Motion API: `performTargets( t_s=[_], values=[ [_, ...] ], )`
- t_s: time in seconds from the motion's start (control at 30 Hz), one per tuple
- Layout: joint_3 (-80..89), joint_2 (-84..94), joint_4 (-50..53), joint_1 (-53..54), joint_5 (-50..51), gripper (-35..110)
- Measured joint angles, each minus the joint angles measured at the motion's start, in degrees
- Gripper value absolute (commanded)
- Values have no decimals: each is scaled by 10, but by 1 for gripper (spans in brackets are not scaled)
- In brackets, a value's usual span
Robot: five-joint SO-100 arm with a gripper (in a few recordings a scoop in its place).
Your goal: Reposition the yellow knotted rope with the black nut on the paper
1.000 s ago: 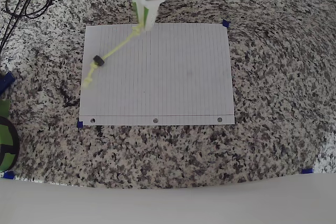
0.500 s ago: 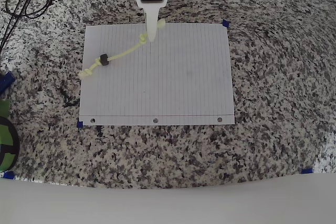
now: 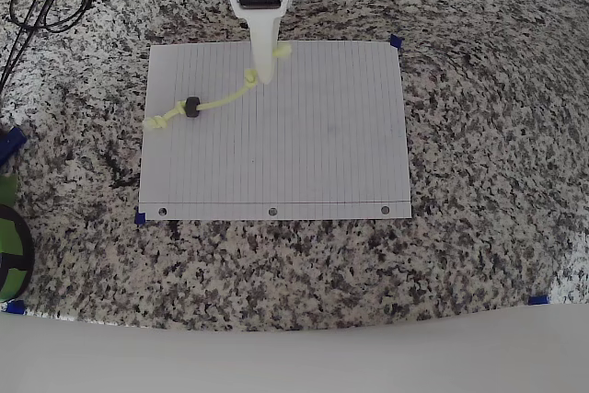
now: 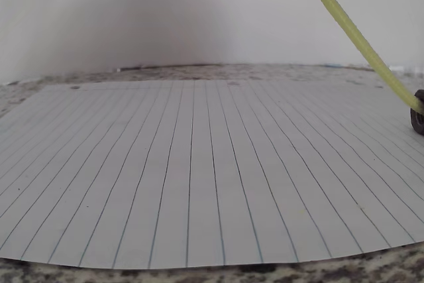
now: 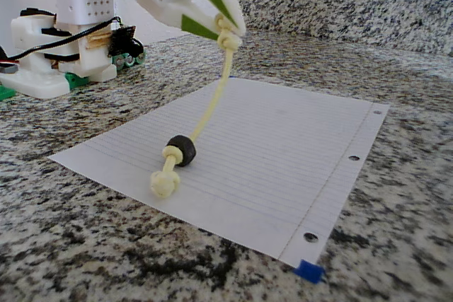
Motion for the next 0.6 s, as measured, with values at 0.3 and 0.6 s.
performTargets(
  t_s=[0.3, 0.6],
  values=[
    [12, -33, -78, -49, -11, 0],
    [40, -20, -72, -68, -11, 35]
  ],
)
